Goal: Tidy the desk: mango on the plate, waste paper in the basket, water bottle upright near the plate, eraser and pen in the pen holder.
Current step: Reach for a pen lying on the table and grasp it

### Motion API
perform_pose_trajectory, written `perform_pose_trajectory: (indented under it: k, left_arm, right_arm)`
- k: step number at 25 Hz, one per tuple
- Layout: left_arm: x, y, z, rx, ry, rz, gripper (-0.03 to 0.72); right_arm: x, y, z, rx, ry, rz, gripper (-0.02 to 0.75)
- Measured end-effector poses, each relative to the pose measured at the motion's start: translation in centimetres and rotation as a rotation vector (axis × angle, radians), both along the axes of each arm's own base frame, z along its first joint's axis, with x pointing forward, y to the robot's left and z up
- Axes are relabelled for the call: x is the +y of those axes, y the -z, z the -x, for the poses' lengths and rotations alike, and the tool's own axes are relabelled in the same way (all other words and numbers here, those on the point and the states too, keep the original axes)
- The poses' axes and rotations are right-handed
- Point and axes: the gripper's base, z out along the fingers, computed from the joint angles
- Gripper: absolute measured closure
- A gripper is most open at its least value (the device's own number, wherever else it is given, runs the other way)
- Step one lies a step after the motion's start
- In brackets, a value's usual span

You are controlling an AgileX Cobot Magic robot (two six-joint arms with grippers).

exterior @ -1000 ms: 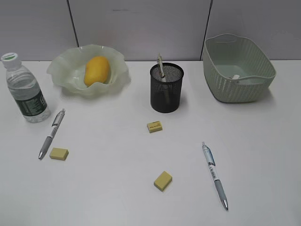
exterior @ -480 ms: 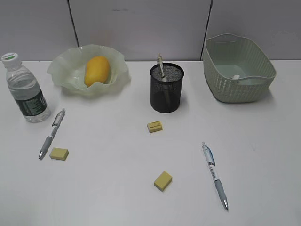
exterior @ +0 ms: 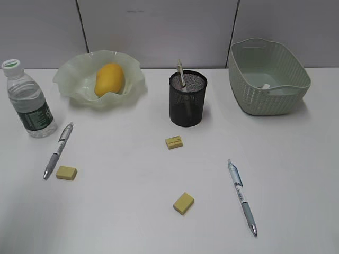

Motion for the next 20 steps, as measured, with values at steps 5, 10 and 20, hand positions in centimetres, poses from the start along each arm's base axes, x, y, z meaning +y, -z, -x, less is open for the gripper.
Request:
perform_pose_trajectory:
  k: [5,10,20]
  left_arm:
    - [-1.4,0.0,-5.3,0.118,0.001,-0.005,0.193]
    - [-2.2,1.0,-7.6,0.216,0.002,0.003,0.193]
    - [-4.8,4.6,-10.5,0.380,-0.007,-0.094,0.193]
  right_arm:
    - [0.0,0.0,0.0,0.000,0.000,0.001,0.279]
    - [0.0,0.0,0.0,0.000,0.000,0.001,0.279]
    - [0.0,0.0,0.0,0.000,0.000,0.001,0.279]
